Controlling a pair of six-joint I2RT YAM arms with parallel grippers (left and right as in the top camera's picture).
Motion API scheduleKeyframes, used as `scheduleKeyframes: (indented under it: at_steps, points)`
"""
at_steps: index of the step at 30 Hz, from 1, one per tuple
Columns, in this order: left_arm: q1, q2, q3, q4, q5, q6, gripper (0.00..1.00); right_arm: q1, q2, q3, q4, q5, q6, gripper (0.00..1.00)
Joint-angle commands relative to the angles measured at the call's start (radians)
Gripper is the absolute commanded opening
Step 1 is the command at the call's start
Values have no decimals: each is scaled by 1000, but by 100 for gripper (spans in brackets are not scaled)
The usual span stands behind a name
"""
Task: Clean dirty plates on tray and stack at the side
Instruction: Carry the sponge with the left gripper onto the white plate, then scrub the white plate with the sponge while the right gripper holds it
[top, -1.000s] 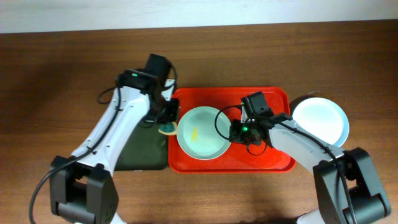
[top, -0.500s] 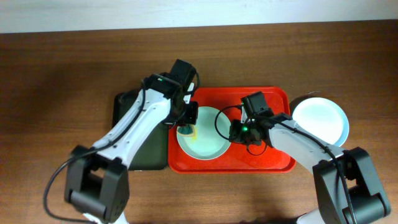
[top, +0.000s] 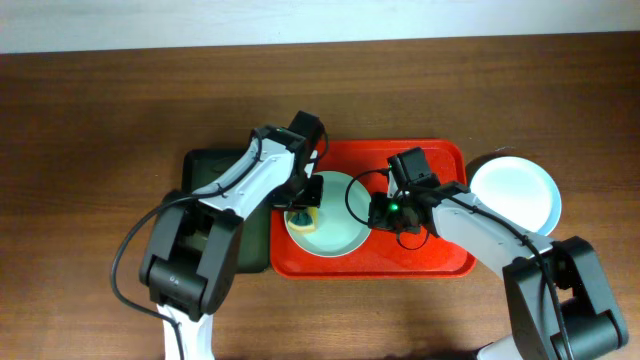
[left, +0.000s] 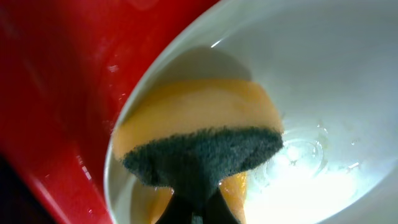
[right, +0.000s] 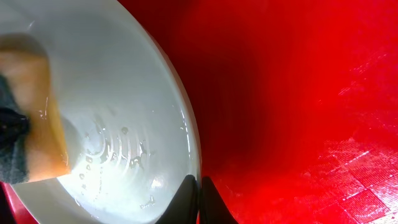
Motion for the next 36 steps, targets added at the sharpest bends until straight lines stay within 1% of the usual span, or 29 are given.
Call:
scheduleKeyframes:
  at_steps: [1,3,4,5,6,8,10,12,15,17,19,22,23,24,25,27,31,36]
  points:
    - [-35,80,13,18,11,-13,0,6,9,-10,1,-12,8,4]
    - [-51,106,13,17,43,-7,0,6,9,-10,1,-12,8,4]
    - [-52,107,13,17,102,6,0,6,9,-10,1,-12,8,4]
    - [-50,106,16,18,186,31,0,6,9,-10,1,-12,8,4]
    - [-37,105,26,19,339,76,0,6,9,-10,1,-12,8,4]
    - [-4,104,47,21,486,105,0,6,9,-10,1,-12,8,4]
    - [46,95,69,13,512,105,0,6,9,-10,1,-12,8,4]
    - [89,62,74,9,495,105,0,6,9,-10,1,-12,8,4]
    - [121,-47,74,7,364,104,0,6,9,-10,1,-12,8,4]
    - [111,-128,74,6,248,103,0,6,9,-10,6,-12,8,4]
    - [90,-160,73,1,145,69,0,6,9,-10,8,-12,8,4]
    - [46,-151,43,3,72,53,0,6,9,-10,8,-12,8,5]
    - [39,-147,35,3,56,46,0,6,9,-10,8,-12,8,8]
    - [26,-135,17,14,34,37,0,6,9,-10,8,-12,8,18]
    - [16,-119,5,24,36,34,0,6,9,-10,8,-12,8,18]
    - [2,-86,-6,25,35,31,0,6,9,-10,8,-12,8,4]
    - [1,-42,-10,26,-16,-11,0,6,9,-10,7,-12,8,4]
    - [-51,47,-37,45,-5,-14,0,6,9,-10,8,-12,8,4]
